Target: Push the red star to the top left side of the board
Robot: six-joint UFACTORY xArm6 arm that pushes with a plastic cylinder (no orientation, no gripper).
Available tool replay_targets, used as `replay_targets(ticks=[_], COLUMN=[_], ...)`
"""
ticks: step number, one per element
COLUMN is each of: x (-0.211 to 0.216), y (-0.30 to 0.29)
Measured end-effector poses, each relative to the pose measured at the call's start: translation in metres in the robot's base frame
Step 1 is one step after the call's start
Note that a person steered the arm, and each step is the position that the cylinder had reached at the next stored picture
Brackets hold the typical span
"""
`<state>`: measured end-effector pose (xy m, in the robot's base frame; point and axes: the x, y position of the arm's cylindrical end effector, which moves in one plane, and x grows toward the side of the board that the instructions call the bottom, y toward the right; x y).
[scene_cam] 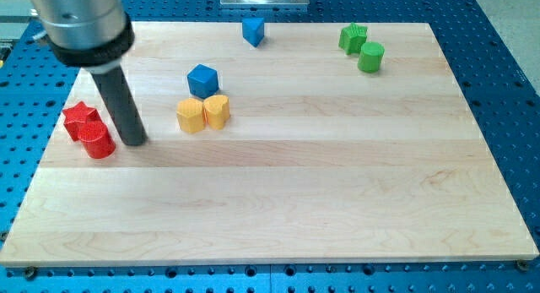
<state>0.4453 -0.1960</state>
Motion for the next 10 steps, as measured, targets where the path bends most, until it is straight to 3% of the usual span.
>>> replay_targets(ticks=[1, 2, 3, 5, 6, 7, 8, 9, 10], x=[0.029, 0.062, 0.040, -0.062, -0.026, -0.058, -0.137, -0.148, -0.171], y=[-0.019, -0.079, -0.082, -0.042, -0.030, -0.004, 0.019, 0.007, 0.048])
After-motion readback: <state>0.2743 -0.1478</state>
